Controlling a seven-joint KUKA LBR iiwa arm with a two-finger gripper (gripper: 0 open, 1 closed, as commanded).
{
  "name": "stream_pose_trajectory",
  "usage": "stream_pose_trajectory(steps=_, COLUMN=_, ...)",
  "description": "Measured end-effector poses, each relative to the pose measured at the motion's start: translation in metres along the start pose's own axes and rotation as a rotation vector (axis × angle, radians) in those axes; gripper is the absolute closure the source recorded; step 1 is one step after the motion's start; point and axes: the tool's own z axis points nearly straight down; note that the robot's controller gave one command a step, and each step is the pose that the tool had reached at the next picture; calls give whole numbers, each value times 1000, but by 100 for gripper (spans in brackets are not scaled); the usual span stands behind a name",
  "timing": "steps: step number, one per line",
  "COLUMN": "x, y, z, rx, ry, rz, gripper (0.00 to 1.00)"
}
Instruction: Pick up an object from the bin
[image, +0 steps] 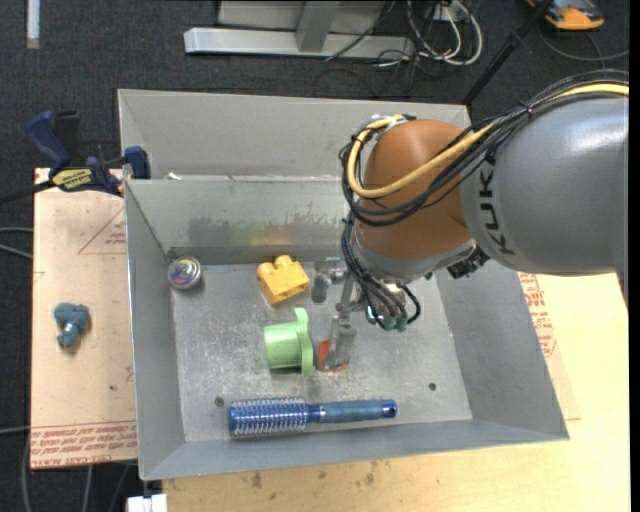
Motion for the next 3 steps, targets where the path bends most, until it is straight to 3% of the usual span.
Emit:
stream_pose_trajectory(steps=1, x=13, y=42, z=116, rx=-3, ry=-19, rz=-48, gripper=0)
stream_pose_trajectory(steps=2, x=15, y=41, z=114, rx=-1, ry=-10, rz=-44, gripper=100)
stream_pose_trajectory(steps=3, x=0, y=43, z=-31, rx=-1, ry=-18, rz=-89, gripper=100)
